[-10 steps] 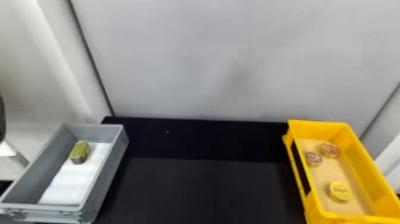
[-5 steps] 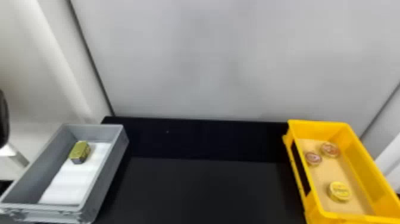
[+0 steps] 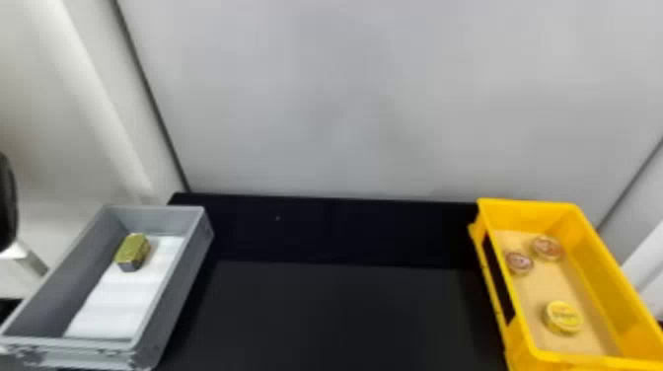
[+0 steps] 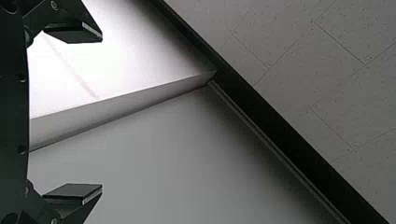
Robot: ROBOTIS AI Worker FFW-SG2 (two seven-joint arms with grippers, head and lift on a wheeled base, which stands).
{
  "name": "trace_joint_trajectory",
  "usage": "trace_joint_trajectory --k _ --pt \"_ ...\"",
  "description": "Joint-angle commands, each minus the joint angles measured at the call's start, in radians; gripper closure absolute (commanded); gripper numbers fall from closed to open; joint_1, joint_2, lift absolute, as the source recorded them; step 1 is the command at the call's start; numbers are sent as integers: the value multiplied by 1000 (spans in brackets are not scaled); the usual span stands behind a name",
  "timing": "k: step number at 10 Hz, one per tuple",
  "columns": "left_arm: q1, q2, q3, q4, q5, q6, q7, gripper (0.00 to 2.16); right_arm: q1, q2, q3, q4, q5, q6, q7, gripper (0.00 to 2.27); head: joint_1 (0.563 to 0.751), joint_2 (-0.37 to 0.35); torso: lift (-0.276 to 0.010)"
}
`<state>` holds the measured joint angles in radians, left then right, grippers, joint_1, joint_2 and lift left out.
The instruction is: Pick up the round yellow can and place it in the yellow rectangular box
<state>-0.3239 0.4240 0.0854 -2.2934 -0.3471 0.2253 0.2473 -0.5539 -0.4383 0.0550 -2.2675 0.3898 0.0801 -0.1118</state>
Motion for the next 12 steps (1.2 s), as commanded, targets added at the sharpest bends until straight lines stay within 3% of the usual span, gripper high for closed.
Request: trace_joint_trajectory --k 1,12 --pt "2 1 -1 0 0 5 0 142 11 0 0 2 0 17 -2 124 663 54 -10" --pt "3 1 -10 -1 2 14 -3 144 19 1 14 6 -17 40 -2 125 663 54 -10"
